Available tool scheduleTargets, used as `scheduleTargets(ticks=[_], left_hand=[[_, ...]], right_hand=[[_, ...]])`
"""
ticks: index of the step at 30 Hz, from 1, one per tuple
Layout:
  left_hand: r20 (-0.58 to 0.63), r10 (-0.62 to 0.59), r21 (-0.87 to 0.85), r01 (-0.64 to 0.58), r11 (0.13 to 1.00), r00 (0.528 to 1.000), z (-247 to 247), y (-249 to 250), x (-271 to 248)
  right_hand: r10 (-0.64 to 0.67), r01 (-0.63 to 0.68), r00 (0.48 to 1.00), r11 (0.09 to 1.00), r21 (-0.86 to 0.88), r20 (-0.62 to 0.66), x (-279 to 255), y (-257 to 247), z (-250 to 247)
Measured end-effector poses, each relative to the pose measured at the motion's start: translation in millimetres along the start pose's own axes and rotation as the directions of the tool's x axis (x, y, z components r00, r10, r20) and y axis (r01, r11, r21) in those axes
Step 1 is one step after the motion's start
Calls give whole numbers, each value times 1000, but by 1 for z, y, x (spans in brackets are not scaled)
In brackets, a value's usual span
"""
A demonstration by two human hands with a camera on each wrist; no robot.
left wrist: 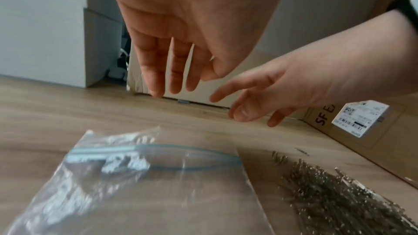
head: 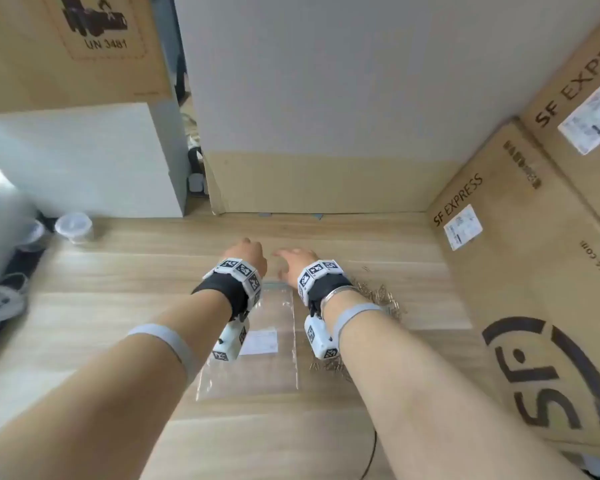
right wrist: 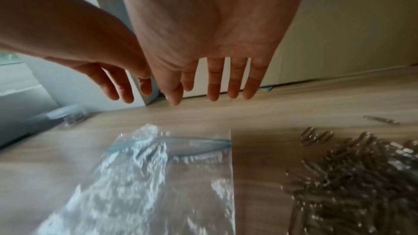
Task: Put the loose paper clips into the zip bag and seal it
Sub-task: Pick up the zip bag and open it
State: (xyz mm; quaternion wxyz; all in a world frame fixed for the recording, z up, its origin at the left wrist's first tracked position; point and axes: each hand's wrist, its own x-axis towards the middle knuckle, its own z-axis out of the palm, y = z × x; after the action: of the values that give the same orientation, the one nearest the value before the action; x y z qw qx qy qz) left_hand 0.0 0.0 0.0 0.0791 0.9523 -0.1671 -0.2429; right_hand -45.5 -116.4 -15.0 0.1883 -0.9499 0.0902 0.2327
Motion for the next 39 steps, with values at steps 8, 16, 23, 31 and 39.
scheduleTargets(ticks=[8, 16, 23, 31, 39], left_hand=[[112, -66, -36, 70, 997, 991, 38, -5, 29], [92, 10, -68, -4, 998, 996, 50, 12, 46], [174, 187, -82, -175, 981, 967, 57, 17, 42], [29, 284, -243, -269, 932, 958, 81, 11, 29], [15, 374, -177, -365, 914, 927, 73, -5, 18]], right_hand=[[-9, 13, 986, 1000, -27, 164, 47, 14, 35], [-74, 70, 993, 996, 53, 87, 40, 55, 25], [-88, 96, 995, 976, 196, -51, 16, 81, 29], [88, -82, 996, 889, 450, 7, -1, 82, 47], [209, -177, 978, 764, 621, 21, 0, 77, 49]])
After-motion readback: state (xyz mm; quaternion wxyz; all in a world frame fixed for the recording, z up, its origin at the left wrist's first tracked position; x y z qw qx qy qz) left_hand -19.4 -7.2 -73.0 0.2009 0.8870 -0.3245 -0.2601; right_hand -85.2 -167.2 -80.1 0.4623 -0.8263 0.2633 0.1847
